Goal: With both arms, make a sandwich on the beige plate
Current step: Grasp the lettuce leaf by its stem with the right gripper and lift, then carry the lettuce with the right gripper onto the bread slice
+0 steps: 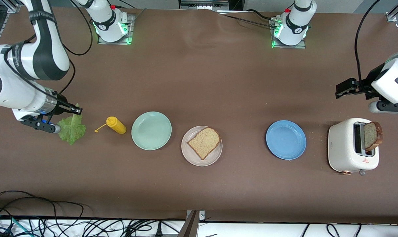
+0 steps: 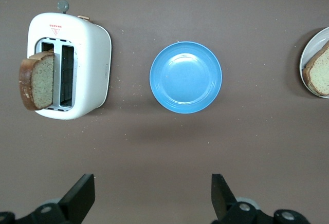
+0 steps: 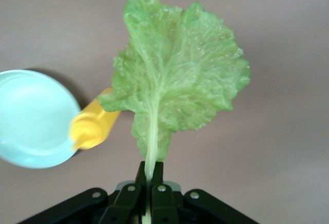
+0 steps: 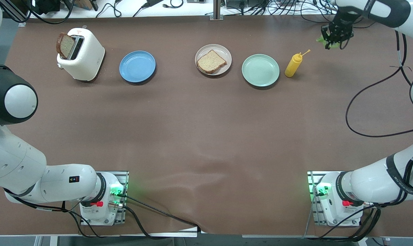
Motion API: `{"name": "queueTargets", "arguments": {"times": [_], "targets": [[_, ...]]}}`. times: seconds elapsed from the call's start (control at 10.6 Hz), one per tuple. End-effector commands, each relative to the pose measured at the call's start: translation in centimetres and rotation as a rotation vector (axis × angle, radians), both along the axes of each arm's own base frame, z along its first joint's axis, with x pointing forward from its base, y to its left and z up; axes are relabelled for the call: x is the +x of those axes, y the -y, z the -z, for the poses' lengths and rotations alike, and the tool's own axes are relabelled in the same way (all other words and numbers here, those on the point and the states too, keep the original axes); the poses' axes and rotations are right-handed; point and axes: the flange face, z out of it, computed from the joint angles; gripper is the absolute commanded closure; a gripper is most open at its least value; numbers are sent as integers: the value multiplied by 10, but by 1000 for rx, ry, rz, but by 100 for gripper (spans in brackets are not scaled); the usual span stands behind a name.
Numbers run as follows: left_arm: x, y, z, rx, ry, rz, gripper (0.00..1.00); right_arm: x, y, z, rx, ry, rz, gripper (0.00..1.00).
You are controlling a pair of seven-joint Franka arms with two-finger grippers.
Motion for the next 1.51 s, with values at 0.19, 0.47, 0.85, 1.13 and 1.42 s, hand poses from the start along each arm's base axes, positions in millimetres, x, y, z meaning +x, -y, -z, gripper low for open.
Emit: {"name": "queueTargets", "arguments": {"times": [0.19,0.47,0.85,1.13,1.42], "targets": [[-12,-5,-8,-21,-3,18,0,-16,-129,-43,8,9,173,100],[-12,-12,-5,-24,-9,33,0,-28,-239,-36,52,88,317,100],[-11,-19,-3,-59,-15,29,0,-14,-356,20,235,204,556,100],[-10,-18,-2,-59,-16,33,0,-12,-413,80,344,218,663,100],[-11,-18,1,-59,-22,34,0,-31,-447,144,373,214,642,100]]}}
